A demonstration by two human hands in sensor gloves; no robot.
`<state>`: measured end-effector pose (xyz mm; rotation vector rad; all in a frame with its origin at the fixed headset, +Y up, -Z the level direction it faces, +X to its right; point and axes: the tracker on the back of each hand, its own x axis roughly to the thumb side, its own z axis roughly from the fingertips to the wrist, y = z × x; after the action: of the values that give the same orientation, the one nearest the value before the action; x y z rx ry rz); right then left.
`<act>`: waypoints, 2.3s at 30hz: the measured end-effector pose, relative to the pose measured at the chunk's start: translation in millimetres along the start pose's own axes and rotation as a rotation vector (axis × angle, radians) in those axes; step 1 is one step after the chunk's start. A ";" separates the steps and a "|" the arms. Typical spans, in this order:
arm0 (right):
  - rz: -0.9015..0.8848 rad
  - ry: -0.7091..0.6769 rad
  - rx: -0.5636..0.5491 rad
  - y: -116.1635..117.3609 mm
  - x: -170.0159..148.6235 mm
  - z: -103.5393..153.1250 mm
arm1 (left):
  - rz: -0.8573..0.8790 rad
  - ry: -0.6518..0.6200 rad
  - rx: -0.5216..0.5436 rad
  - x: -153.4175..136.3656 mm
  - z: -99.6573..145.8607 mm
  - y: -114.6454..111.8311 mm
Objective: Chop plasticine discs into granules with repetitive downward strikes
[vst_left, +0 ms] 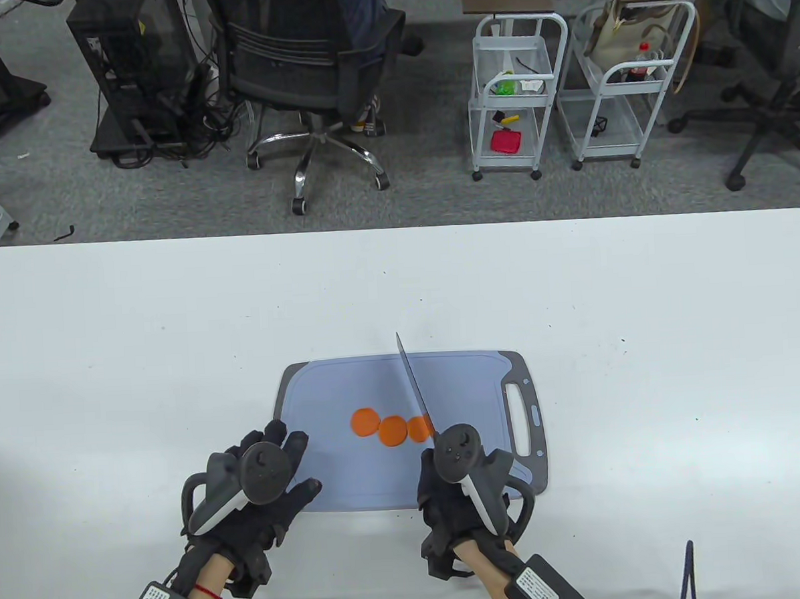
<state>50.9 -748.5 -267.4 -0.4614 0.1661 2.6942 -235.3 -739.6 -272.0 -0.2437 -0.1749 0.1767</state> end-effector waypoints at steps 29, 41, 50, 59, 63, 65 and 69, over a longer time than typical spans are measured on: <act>-0.015 0.051 0.042 5.3 7.8 -20.4 | -0.018 -0.009 -0.011 2.2 -0.9 -5.2; -0.151 0.015 -0.020 -8.9 0.0 -13.4 | -0.023 -0.010 -0.014 1.0 -2.2 -5.6; 0.065 0.029 0.026 5.1 6.5 -12.8 | -0.029 -0.015 -0.018 4.0 -1.9 -6.9; -0.096 0.028 0.033 -2.1 2.6 -25.8 | -0.029 -0.027 -0.007 3.4 -0.2 -5.7; -0.097 -0.001 -0.011 -12.8 7.5 -8.0 | -0.032 -0.022 -0.013 4.3 -1.0 -6.5; -0.064 0.008 0.002 -9.1 8.1 -2.3 | -0.035 -0.022 -0.018 4.6 -1.1 -7.5; 0.044 0.038 0.033 3.0 8.0 -4.5 | -0.040 -0.021 -0.020 5.2 -0.8 -7.4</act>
<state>44.1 -749.2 -274.2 -0.5043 0.2337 2.7227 -229.0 -745.9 -270.1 -0.2584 -0.2024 0.1381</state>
